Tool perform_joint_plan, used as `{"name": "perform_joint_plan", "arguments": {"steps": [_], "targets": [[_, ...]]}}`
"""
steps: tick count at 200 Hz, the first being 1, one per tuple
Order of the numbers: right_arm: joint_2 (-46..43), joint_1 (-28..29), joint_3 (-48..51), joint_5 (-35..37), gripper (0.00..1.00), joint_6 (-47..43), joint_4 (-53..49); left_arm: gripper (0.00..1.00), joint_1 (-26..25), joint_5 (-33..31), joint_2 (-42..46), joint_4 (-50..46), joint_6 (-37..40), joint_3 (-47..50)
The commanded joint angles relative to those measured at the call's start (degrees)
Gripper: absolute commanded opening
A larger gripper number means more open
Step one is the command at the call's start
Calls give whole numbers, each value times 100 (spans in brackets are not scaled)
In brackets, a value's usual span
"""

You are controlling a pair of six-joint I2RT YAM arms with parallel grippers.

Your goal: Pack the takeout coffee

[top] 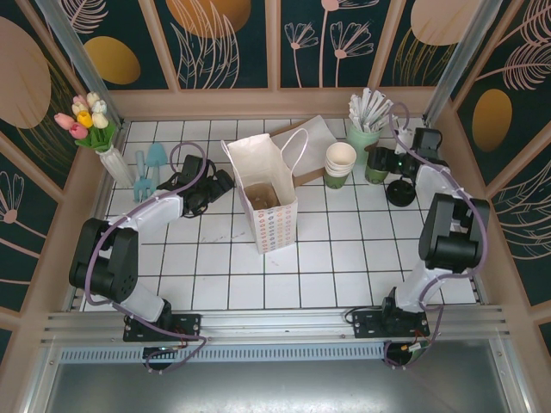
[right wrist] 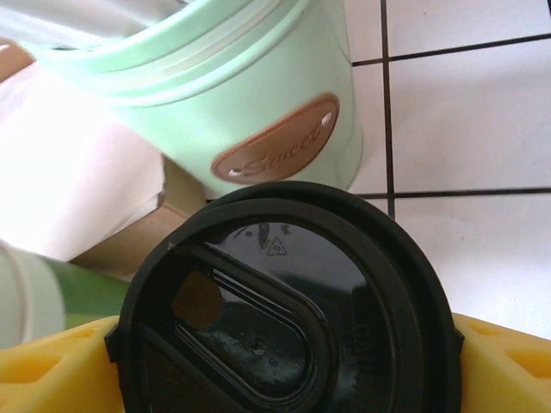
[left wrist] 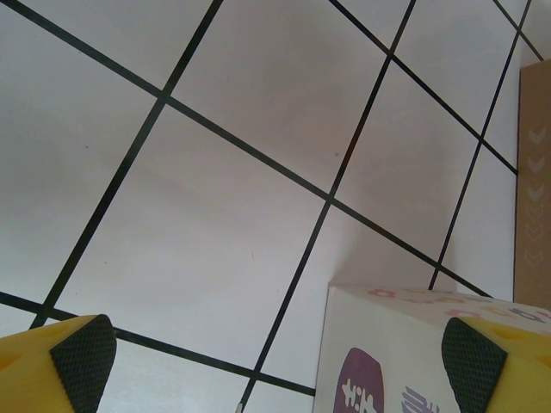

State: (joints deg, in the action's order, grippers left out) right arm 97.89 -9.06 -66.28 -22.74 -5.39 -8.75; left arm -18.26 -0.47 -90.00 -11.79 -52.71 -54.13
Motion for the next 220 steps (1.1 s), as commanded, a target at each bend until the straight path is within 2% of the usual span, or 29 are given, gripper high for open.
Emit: {"name": "perform_joint_plan", "arguments": {"steps": [1, 31, 62, 100, 135, 164, 220], "targets": [[-701, 135, 530, -38, 83, 513, 193, 99, 28, -39, 205, -34, 114, -39], [-1530, 543, 1362, 181, 84, 1176, 311, 98, 31, -75, 420, -61, 101, -11], [-2297, 1509, 2096, 1119, 84, 2137, 271, 99, 33, -249, 713, -69, 75, 60], [-3184, 2541, 3023, 1658, 84, 2953, 600, 98, 27, -273, 824, -78, 85, 85], [-3609, 3192, 3311, 2153, 84, 3099, 253, 99, 31, -219, 812, -34, 76, 106], [-3822, 3437, 3479, 1897, 84, 3099, 213, 99, 27, -182, 812, 1, 54, 120], [-4071, 3983, 3499, 2110, 86, 3051, -124, 99, 27, -207, 861, 71, 48, 157]]}}
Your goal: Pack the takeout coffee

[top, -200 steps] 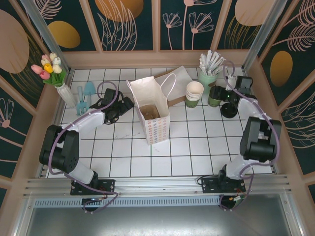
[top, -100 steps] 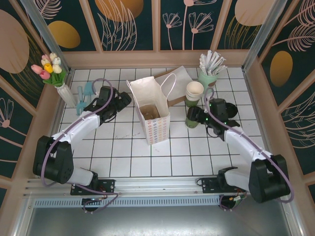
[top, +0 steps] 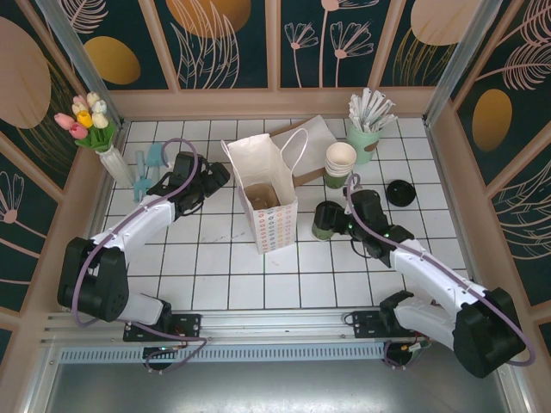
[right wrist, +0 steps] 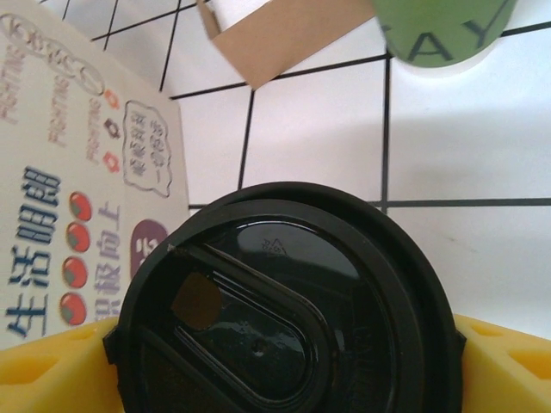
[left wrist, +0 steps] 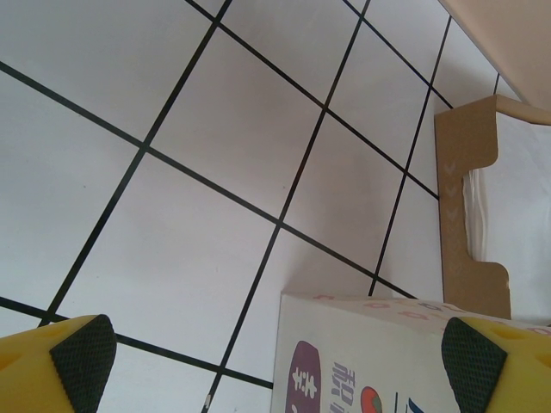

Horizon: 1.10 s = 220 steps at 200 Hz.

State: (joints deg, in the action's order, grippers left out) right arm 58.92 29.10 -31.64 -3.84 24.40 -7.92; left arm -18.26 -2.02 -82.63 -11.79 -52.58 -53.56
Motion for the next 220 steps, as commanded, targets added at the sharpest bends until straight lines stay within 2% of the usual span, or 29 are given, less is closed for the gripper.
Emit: {"name": "perform_joint_plan", "arguments": {"steps": [1, 60, 114, 131, 160, 192, 220], "targets": [[-172, 171, 30, 227, 86, 77, -217, 98, 30, -57, 124, 71, 36, 96], [-149, 643, 45, 440, 89, 54, -496, 99, 33, -70, 79, 62, 105, -4], [-75, 720, -83, 550, 93, -199, -667, 99, 25, -53, 47, 28, 107, -72], [-91, 715, -143, 640, 98, -199, -773, 98, 32, -61, 64, 28, 99, -75], [-75, 719, -417, 824, 99, -228, -1215, 99, 27, -104, 119, 32, 62, -67], [31, 661, -892, 943, 99, 146, -1938, 98, 28, -105, 105, 54, 61, -73], [520, 394, -1534, 501, 99, 541, -2690, 99, 29, -85, 56, 81, 71, -42]]}}
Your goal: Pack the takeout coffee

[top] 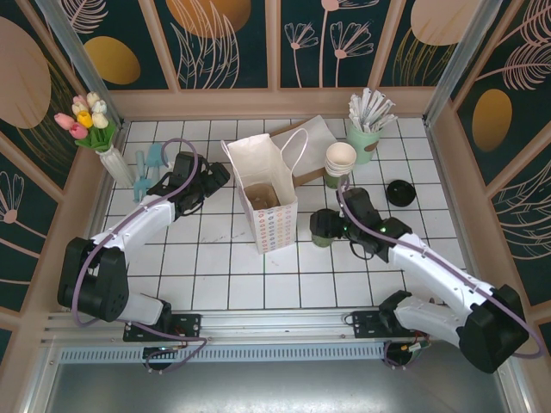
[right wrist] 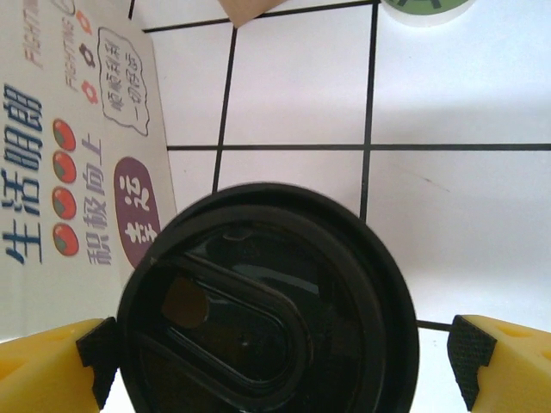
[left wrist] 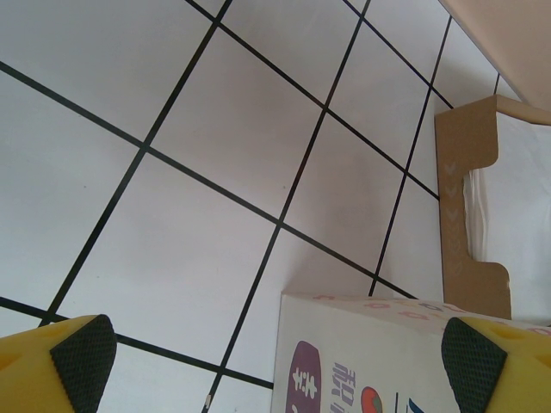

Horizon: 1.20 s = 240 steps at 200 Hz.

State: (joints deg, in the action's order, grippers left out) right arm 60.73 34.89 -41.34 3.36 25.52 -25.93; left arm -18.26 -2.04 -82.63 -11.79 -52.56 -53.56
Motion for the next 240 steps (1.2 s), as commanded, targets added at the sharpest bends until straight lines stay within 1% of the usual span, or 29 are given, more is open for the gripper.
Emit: {"name": "perform_joint_plan", "arguments": {"steps": [1, 9, 12, 24, 39, 54, 66, 83, 100, 133, 177, 240], "targets": [[363, -194, -588, -220, 99, 437, -919, 99, 27, -84, 51, 85, 69, -41], [506, -223, -769, -221, 99, 483, -1102, 99, 24, -83, 30, 79, 82, -48], [557, -236, -842, -354, 99, 495, -1173, 98, 29, -85, 24, 80, 86, -46], [849, -308, -1185, -479, 99, 501, -1575, 99, 25, -83, 3, 81, 92, -49], [1332, -324, -1712, -758, 99, 425, -2203, 98, 28, -85, 10, 87, 96, -32], [1838, -322, -2215, -872, 99, 407, -2840, 98, 33, -109, 22, 98, 107, 7], [2161, -317, -2513, -1092, 99, 343, -3097, 99, 31, -138, 41, 96, 116, 37], [2396, -321, -2797, -1205, 99, 341, -3242, 98, 29, -155, 66, 81, 129, 68], [2601, -320, -3026, -1107, 99, 300, -3460, 98, 25, -231, 115, 33, 147, 109], [2788, -320, -3164, -1115, 99, 204, -3641, 99, 32, -340, 177, 1, 185, 167], [2963, -321, -3358, -1481, 99, 164, -3772, 99, 28, -299, 105, 13, 211, 144], [3311, -248, -3614, -1055, 99, 252, -4109, 99, 31, -341, 41, 24, 307, 168]]}}
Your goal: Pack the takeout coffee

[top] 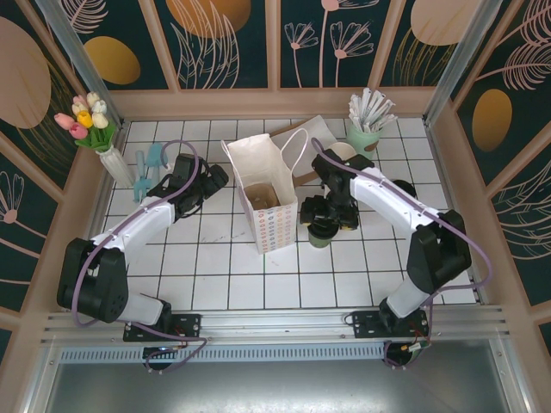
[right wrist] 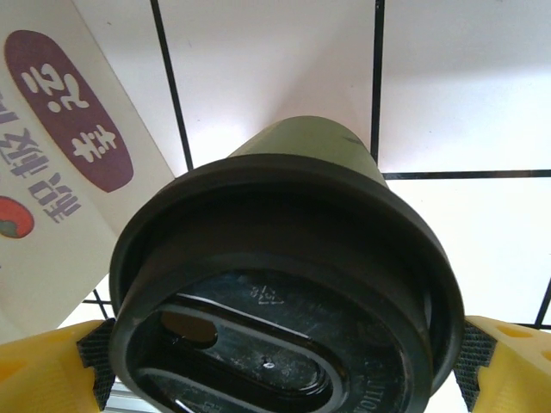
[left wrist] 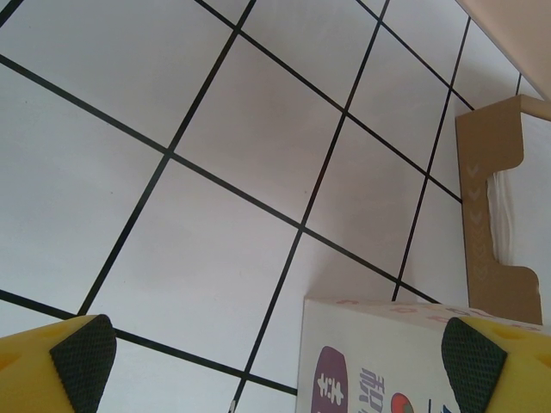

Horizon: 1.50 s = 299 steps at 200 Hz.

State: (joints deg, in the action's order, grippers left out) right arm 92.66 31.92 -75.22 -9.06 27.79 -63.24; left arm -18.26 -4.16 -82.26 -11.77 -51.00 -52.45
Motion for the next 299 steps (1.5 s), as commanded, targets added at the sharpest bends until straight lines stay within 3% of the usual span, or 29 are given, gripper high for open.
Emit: {"name": "perform_joint_plan", "arguments": {"steps": [1, 46, 171, 299], "targets": [[123, 50, -233, 190, 99, 25, -385, 99, 28, -124, 1, 24, 152, 58], [477, 256, -593, 527, 99, 60, -765, 98, 32, -73, 0, 179, 107, 207], [612, 295, -327, 432, 99, -81, -655, 99, 31, 51, -56, 175, 91, 176], [860, 200, -671, 407, 99, -327, -1014, 99, 32, 94, -124, 184, 84, 145]]}}
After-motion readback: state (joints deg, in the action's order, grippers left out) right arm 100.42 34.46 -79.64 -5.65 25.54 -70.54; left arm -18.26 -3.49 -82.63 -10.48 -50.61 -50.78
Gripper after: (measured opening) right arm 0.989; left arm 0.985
